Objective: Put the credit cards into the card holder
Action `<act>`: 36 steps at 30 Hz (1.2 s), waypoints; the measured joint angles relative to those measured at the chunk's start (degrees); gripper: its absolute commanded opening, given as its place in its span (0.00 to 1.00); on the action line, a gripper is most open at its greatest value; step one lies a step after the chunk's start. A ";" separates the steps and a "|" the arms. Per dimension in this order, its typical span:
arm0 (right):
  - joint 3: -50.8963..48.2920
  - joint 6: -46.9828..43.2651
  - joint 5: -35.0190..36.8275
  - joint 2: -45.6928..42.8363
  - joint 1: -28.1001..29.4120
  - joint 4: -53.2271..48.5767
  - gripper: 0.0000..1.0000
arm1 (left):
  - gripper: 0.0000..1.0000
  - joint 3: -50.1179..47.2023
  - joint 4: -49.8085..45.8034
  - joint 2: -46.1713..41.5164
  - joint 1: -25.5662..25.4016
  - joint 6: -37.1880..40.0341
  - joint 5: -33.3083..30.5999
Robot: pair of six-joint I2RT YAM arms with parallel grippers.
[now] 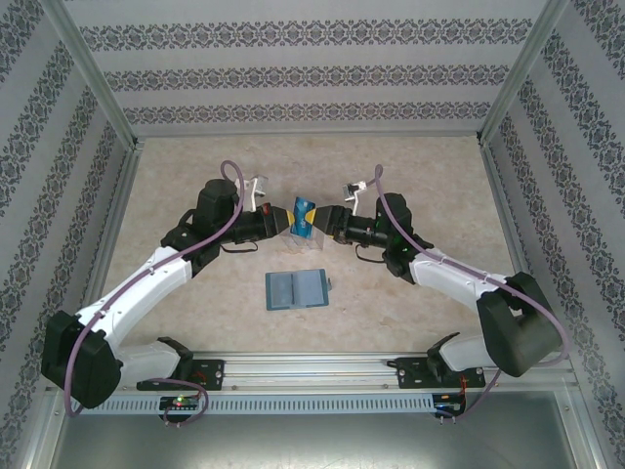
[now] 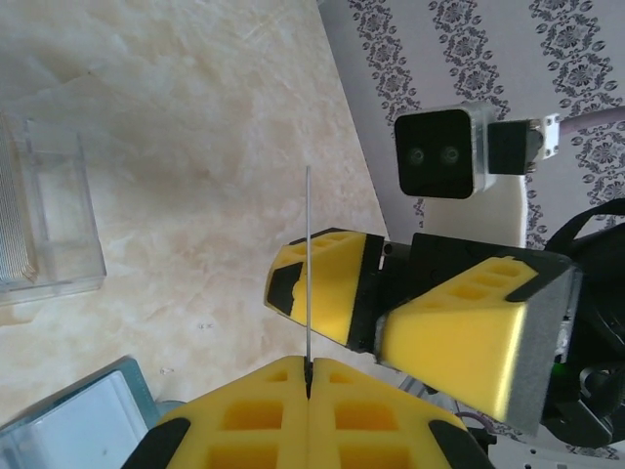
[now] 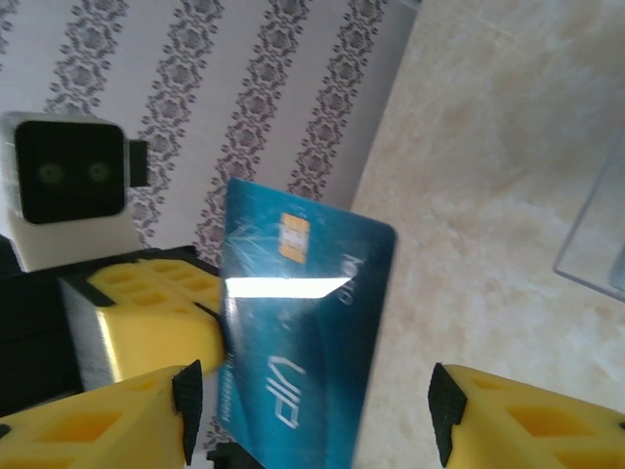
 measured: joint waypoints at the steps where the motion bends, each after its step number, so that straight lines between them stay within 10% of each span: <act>1: 0.00 0.48 -0.04 0.17 0.00 0.63 0.60 | 0.00 0.00 0.02 0.15 0.00 -0.04 0.02; 19: 0.20 4.24 -1.49 2.56 -0.09 4.59 0.05 | 0.02 0.83 -4.55 1.33 0.00 2.34 -3.54; 24: -2.14 4.09 -1.44 2.01 -0.09 4.11 0.01 | 0.61 1.57 -6.64 1.86 -0.09 4.04 -5.53; 36: -13.00 0.09 2.01 1.27 4.55 -3.72 0.00 | 0.84 -4.81 -15.32 0.72 -0.07 8.85 -12.98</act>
